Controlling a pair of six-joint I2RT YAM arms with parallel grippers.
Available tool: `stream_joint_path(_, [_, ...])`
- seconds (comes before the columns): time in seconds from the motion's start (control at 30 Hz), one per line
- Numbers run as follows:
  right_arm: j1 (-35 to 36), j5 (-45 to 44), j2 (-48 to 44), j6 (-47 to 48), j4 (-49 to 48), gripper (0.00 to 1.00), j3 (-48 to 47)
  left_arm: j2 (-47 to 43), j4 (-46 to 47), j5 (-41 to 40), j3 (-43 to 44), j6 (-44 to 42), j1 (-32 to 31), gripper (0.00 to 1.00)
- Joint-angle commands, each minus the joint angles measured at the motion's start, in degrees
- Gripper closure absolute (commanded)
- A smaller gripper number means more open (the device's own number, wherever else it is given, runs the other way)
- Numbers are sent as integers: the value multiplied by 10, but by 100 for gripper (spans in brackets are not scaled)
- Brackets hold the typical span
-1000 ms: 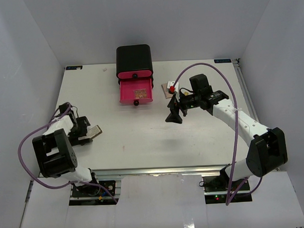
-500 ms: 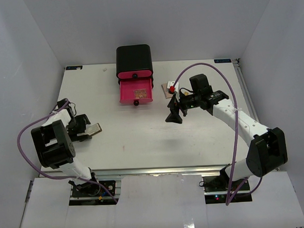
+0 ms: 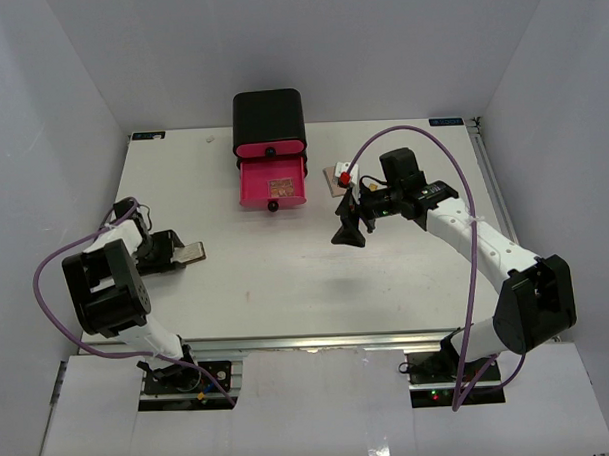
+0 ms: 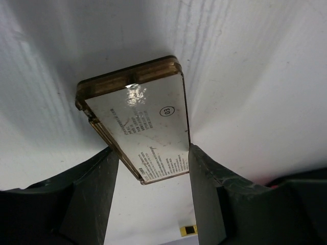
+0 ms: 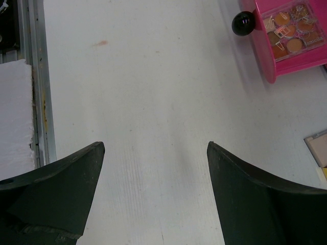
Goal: Organize the makeup
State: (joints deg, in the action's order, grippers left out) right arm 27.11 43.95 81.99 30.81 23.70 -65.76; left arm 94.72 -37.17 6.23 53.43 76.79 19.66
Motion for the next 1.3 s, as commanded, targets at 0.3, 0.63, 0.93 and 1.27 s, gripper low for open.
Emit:
stream_joint_path(0.3, [0,17,-21,3,-16,12,4,-35,88,19,-38,-40,-4,49])
stream_joint_path(0.63, [-2,16,-23,5,-16,12,4,42,65,15,17,-57,-4,20])
stream_joint_path(0.93, [-3,18,-23,6,-16,12,5,123,-35,-27,136,-86,-4,18])
stream_joint_path(1.27, [-3,20,-29,7,-16,12,5,199,-113,-84,234,-126,-13,18])
